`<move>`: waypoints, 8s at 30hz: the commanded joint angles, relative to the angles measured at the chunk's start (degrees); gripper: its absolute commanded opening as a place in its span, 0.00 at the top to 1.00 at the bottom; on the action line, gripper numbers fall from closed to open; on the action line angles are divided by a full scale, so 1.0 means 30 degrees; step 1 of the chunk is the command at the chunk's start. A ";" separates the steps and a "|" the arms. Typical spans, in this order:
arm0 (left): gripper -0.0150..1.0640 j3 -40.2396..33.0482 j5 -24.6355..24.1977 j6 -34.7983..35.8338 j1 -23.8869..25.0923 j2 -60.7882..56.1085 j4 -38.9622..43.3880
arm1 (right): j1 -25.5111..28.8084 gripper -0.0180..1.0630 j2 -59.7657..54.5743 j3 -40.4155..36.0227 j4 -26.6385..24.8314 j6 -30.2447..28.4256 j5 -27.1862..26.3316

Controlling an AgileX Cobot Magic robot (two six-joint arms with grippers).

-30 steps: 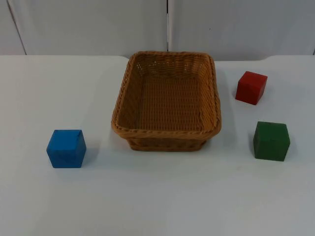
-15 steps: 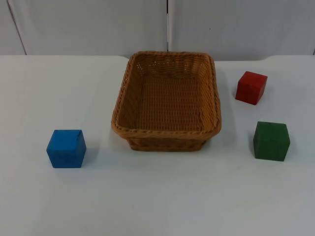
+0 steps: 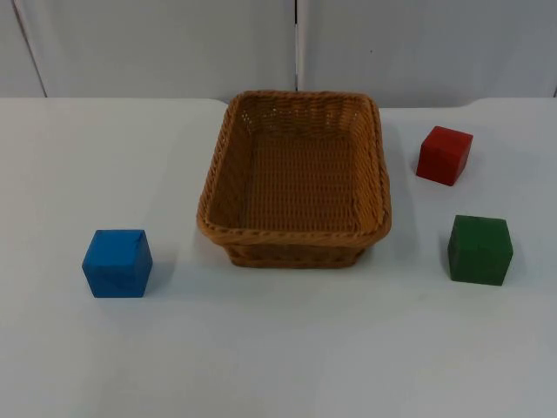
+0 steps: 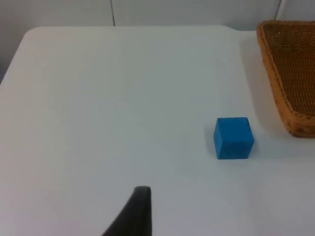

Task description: Pick up one cube with each hand and place exactly two cubes into the same basket, leaving the remaining cube outside.

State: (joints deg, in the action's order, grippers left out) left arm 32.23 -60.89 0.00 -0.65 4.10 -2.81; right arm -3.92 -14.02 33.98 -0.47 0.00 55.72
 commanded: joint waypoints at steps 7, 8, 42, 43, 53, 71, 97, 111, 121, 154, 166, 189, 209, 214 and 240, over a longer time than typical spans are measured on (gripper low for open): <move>0.01 0.0913 0.0832 0.0174 0.0030 0.1200 -0.0398 | -0.0042 0.20 -0.1160 0.0697 -0.0042 -0.0300 -0.1166; 0.01 0.1059 0.1025 0.0174 0.0030 0.1415 -0.0471 | -0.0042 0.20 -0.1338 0.0845 -0.0042 -0.0300 -0.1397; 0.01 0.3678 0.3747 0.0174 0.0030 1.2197 -0.1868 | -0.0042 0.20 -1.4556 0.8300 -0.0042 -0.0831 -0.4003; 0.01 0.3788 0.3806 0.0174 0.0030 1.2515 -0.1868 | -0.0042 0.20 -1.5014 0.8641 -0.0042 -0.0873 -0.4052; 0.01 0.5079 0.4594 -0.0221 0.0030 1.5833 -0.1910 | -0.0042 0.20 -1.9662 1.2192 -0.0160 -0.1386 -0.4138; 0.01 0.7477 0.4824 -0.1683 0.0030 2.2261 -0.3568 | -0.0154 0.20 -2.8919 2.1078 -0.3051 -0.6785 -0.2275; 0.01 0.7676 0.7106 -0.5361 -0.0045 2.9342 -0.8165 | -0.1628 0.20 -4.0404 3.1435 -0.4899 -1.3018 0.1698; 0.01 0.7803 0.8840 -0.6413 -0.1127 3.2244 -0.8788 | -0.1628 0.20 -4.2678 3.1701 -0.5022 -1.4789 0.1076; 0.01 0.9164 0.8982 -0.6413 -0.2255 3.4478 -0.8299 | -0.1628 0.20 -4.3604 3.1701 -0.5094 -1.5139 0.1163; 0.18 0.9194 1.1056 -0.6201 -0.2279 3.7876 -0.6880 | -0.2233 0.26 -4.5339 3.1701 -0.5547 -1.6363 -0.0313; 0.97 0.9194 1.1056 -0.5689 -0.2279 3.7876 -0.6998 | -0.2233 0.99 -4.4669 3.1701 -0.5559 -1.6299 -0.0865; 0.99 0.9194 0.8519 -0.4922 -0.2279 3.1682 -0.6843 | -0.2233 0.98 -3.9382 3.1701 -0.6300 -1.5228 0.0947; 0.99 0.9194 0.7708 -0.4693 -0.2279 3.0357 -0.7053 | -0.2411 0.98 -3.8320 3.1701 -0.6996 -1.5058 0.0865; 0.99 0.9502 0.7803 -0.4693 -0.2331 3.0357 -0.7487 | -0.3392 0.98 -3.8320 3.1701 -0.6957 -1.4766 0.0589; 0.99 1.4419 0.8573 -0.5815 -0.7413 3.5308 -0.6329 | -0.6140 0.98 -4.1223 3.1701 -0.6463 -1.0399 -0.2617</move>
State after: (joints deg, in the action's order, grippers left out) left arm 74.71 -35.91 -16.74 -22.39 109.79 -22.17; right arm -21.69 -137.77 128.67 -19.46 -31.08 48.17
